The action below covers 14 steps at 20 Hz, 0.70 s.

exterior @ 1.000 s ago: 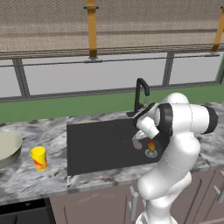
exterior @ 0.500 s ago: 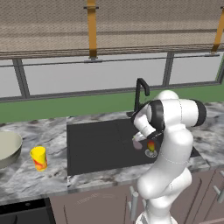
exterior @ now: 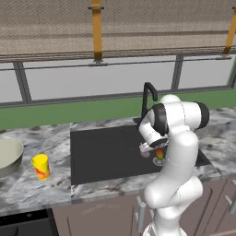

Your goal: Remove the mango and eggplant from the sink. Then move the bowl and cup from the counter to the sink for washing.

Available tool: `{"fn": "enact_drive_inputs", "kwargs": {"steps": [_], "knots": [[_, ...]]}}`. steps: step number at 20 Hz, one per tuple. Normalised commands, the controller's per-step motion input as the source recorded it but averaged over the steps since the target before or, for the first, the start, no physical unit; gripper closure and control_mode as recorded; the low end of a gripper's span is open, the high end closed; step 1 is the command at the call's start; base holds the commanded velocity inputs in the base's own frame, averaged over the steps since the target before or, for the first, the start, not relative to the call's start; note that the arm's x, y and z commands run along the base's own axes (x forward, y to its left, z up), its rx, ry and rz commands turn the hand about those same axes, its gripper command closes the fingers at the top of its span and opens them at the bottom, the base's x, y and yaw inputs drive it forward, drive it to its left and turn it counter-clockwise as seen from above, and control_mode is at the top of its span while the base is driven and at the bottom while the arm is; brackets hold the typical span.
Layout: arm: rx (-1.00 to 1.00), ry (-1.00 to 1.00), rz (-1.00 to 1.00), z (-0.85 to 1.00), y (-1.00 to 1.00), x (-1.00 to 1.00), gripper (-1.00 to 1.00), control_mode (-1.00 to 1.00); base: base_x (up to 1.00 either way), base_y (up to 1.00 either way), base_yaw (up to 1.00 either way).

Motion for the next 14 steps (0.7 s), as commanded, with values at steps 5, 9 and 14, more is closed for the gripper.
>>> {"fn": "enact_drive_inputs", "kwargs": {"steps": [5, 9, 14], "knots": [[0.00, 0.02, 0.02, -0.14, 0.08, 0.17, -1.00, -1.00, 0.00, 0.00, 0.00], [0.00, 0.04, 0.02, -0.14, 0.07, 0.18, -1.00, -1.00, 0.00, 0.00, 0.00], [0.00, 0.07, 0.02, -0.16, 0.04, 0.19, -1.00, -1.00, 0.00, 0.00, 0.00]]}}
